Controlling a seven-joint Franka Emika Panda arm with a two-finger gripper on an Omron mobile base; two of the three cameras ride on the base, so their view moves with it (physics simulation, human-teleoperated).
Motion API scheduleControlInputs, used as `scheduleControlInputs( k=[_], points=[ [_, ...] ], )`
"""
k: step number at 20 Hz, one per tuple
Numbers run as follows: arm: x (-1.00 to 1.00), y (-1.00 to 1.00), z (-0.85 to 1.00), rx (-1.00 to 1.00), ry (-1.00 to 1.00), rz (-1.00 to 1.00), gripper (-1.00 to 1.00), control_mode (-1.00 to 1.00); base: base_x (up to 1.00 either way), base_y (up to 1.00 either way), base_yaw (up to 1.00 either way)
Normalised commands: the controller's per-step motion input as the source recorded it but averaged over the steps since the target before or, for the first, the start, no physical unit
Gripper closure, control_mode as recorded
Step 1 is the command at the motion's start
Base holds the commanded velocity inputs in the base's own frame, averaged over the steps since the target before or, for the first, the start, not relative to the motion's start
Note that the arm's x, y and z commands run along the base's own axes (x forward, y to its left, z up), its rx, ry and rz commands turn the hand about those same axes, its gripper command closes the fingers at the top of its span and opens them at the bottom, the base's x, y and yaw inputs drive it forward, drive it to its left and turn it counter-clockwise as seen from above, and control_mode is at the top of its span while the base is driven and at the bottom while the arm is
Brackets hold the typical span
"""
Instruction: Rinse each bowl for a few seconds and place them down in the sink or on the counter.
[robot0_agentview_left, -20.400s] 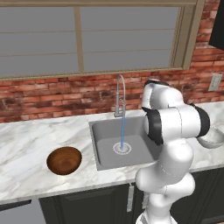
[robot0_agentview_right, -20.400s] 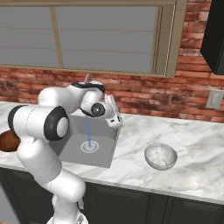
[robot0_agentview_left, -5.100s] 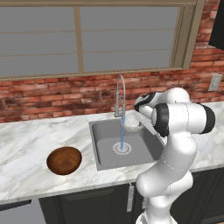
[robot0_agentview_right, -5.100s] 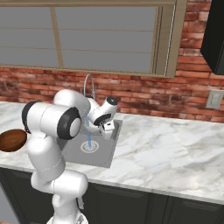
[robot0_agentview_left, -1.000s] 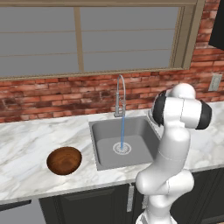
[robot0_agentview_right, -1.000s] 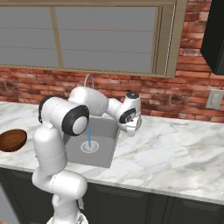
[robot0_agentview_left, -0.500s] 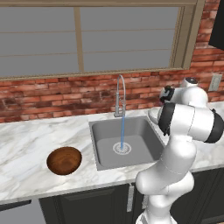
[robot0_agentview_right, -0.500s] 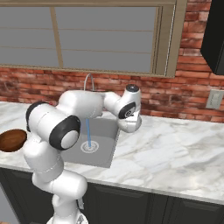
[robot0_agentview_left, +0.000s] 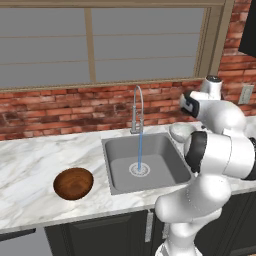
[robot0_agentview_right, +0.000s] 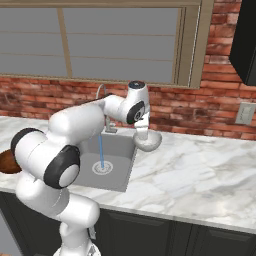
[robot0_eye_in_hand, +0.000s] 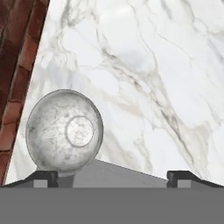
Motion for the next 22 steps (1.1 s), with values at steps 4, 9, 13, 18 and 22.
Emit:
scheduleControlInputs(
  k=[4,9,13,18,22],
  points=[
    [-0.07,0.43,0.60,-0.09,0.01,0.09,-1.00,-1.00,0.00,0.00,0.00],
    [-0.26,0.41,0.51,-0.08,-0.03,0.05,-1.00,-1.00,0.00,0.00,0.00],
    [-0.37,0.46,0.31,-0.05,-0.01,0.03,-1.00,-1.00,0.00,0.00,0.00],
    [-0.35,0.47,0.21,-0.03,0.01,0.05,-1.00,-1.00,0.00,0.00,0.00],
    [-0.34,0.46,0.22,-0.03,0.01,0.05,-1.00,-1.00,0.00,0.00,0.00]
  ],
)
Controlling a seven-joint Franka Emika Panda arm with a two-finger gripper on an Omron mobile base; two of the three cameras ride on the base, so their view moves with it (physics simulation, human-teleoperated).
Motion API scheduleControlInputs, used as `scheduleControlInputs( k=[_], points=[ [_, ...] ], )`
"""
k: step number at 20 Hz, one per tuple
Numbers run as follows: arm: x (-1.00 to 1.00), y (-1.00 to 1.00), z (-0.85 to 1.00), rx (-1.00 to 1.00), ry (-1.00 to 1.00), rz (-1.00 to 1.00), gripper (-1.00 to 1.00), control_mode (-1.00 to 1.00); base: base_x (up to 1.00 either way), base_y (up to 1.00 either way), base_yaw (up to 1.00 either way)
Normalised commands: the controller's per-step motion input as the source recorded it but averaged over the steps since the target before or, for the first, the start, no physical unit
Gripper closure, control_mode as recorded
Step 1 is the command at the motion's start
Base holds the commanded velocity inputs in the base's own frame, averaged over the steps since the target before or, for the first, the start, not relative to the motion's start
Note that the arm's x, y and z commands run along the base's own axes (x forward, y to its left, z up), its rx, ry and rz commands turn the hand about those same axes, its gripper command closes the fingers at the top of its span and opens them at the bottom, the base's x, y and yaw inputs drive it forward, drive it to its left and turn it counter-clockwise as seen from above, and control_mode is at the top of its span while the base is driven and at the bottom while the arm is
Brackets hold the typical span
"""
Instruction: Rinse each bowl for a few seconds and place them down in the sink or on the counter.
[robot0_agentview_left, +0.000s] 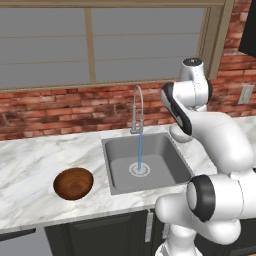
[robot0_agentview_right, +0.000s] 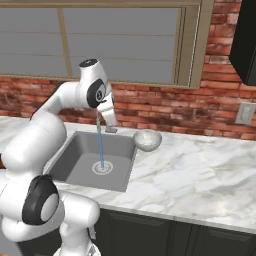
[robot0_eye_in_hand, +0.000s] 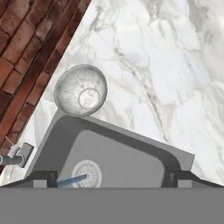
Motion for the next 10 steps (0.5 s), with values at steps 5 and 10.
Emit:
scheduleControlInputs(
  k=[5,10],
  points=[
    [-0.28,0.44,0.20,-0.03,0.02,0.08,-1.00,-1.00,0.00,0.00,0.00],
    [-0.26,0.41,0.16,-0.01,0.01,0.09,-1.00,-1.00,0.00,0.00,0.00]
  ],
)
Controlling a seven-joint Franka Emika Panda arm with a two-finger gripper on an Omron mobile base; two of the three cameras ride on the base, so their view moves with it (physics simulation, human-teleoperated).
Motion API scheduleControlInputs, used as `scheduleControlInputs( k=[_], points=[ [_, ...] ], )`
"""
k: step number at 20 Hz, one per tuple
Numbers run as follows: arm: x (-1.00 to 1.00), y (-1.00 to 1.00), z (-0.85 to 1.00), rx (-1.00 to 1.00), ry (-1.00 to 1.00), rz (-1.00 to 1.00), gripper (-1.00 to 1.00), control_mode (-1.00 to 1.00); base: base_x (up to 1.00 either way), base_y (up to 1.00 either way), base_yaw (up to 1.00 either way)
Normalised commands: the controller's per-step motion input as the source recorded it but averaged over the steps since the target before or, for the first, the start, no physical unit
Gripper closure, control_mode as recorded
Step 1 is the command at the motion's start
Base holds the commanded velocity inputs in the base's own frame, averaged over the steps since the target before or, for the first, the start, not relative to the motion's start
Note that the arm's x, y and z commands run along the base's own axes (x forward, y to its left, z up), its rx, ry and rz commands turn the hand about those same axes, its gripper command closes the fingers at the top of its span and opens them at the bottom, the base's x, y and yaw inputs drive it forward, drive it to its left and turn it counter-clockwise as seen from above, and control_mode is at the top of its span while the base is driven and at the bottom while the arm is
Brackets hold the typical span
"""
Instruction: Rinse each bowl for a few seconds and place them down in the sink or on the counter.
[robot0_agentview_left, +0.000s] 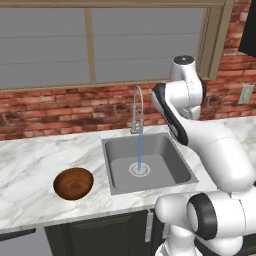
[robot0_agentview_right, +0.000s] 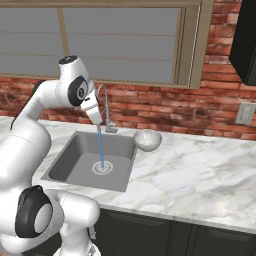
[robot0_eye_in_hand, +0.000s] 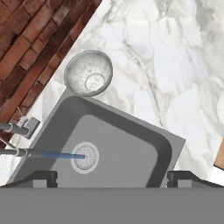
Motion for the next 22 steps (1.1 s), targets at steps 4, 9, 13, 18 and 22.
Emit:
scheduleControlInputs(
  k=[4,9,13,18,22],
  points=[
    [-0.24,0.38,0.11,0.00,0.01,0.10,-1.00,-1.00,0.00,0.00,0.00],
    [-0.22,0.35,0.04,0.01,0.00,0.11,-1.00,-1.00,0.00,0.00,0.00],
    [-0.17,0.30,-0.01,0.06,0.00,0.11,-1.00,-1.00,0.00,0.00,0.00],
    [-0.15,0.26,-0.04,0.08,0.00,0.13,-1.00,-1.00,0.00,0.00,0.00],
    [-0.15,0.23,-0.10,0.10,0.00,0.13,-1.00,-1.00,0.00,0.00,0.00]
  ],
)
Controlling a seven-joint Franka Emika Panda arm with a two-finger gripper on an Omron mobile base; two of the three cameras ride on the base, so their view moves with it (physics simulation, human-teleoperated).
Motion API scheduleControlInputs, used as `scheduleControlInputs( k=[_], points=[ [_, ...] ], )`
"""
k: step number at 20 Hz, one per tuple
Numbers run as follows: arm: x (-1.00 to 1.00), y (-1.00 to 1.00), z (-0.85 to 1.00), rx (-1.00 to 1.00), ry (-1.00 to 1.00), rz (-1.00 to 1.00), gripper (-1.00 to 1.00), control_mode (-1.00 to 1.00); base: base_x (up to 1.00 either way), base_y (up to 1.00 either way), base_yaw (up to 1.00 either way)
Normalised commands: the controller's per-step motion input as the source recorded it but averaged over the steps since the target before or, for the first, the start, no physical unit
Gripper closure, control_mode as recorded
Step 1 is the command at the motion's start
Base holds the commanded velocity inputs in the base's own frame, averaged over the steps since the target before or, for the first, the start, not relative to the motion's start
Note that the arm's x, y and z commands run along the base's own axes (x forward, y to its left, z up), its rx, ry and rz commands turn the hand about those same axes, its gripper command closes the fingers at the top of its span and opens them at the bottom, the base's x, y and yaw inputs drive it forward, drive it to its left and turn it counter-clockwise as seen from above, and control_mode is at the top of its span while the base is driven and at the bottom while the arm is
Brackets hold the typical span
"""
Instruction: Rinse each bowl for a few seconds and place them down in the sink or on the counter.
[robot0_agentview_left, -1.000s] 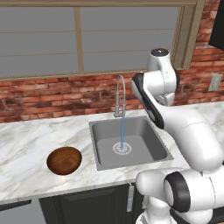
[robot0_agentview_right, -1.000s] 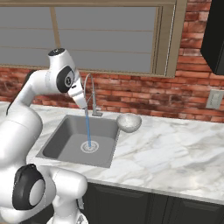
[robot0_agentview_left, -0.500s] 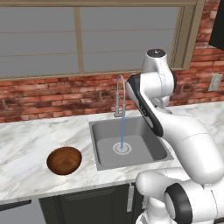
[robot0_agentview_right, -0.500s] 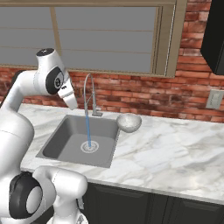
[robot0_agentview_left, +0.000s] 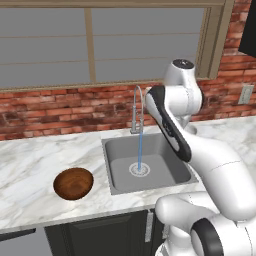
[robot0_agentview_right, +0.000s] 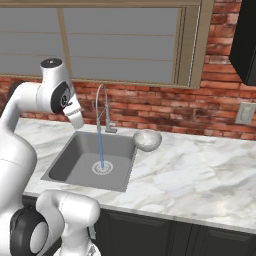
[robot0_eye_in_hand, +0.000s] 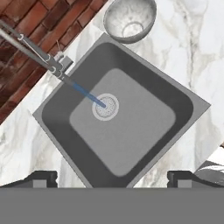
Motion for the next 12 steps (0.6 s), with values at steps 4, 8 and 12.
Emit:
scheduleControlInputs(
  k=[4,8,12],
  points=[
    [-0.14,0.24,-0.10,0.10,0.00,0.13,-1.00,-1.00,0.00,0.00,0.00],
    [-0.15,0.36,-0.07,0.06,0.01,0.10,-1.00,-1.00,0.00,0.00,0.00],
    [-0.17,0.39,-0.04,0.04,0.04,0.10,-1.00,-1.00,0.00,0.00,0.00]
  ],
)
